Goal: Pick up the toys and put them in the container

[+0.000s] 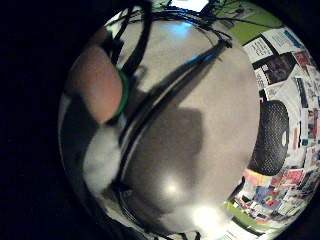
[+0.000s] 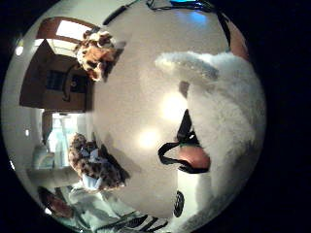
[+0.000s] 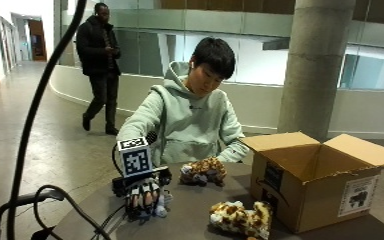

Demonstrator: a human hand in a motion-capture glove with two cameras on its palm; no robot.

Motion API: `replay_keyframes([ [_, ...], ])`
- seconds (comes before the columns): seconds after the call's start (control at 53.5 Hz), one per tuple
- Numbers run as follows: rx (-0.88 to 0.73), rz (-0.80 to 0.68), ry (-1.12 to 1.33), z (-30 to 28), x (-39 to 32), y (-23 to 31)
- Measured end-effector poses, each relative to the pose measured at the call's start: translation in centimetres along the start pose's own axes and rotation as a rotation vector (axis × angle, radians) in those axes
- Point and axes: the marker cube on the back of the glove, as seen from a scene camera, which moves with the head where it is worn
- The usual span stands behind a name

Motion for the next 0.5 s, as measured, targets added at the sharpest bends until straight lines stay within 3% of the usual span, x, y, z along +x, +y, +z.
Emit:
replay_keyframes([
  [0.187,0.045,-0.009,0.045,-0.3,-1.1,0.5],
  [0.504,-0.215,-0.078,0.083,-4.5,-6.0,3.1],
])
